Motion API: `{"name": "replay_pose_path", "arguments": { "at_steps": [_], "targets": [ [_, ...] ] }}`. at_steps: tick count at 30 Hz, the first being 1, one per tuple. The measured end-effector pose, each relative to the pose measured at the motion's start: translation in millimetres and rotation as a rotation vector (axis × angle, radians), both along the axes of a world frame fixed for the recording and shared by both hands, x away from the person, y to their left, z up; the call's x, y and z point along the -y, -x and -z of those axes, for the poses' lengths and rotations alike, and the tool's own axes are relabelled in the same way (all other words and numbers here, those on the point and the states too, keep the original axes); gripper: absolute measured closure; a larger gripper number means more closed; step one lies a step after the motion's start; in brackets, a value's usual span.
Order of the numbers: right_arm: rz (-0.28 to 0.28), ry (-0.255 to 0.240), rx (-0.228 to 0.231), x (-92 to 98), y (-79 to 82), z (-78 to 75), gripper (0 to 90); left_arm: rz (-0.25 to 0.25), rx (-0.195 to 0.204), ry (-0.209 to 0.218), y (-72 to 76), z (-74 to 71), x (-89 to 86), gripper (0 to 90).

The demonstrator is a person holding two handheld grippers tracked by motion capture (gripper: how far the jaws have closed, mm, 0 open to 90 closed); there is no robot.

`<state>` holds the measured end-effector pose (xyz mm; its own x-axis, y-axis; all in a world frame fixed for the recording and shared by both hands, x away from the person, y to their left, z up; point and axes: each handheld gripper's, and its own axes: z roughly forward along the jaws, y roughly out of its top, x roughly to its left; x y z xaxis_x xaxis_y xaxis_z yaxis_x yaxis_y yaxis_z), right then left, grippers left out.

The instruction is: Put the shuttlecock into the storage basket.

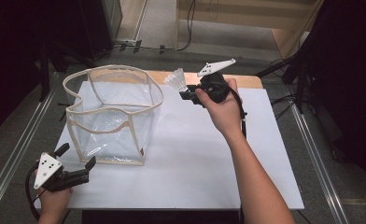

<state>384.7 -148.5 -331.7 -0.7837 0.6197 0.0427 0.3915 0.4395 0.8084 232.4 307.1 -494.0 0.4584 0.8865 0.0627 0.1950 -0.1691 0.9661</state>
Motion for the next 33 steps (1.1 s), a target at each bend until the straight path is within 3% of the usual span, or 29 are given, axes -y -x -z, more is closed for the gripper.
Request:
{"name": "replay_pose_path", "arguments": {
  "at_steps": [33],
  "targets": [
    [-0.056, -0.029, 0.038, -31.9, -2.9, -18.2, 63.0, 0.002, -0.001, 0.001, -0.2, 0.1, 0.4, 0.3]
  ]
}}
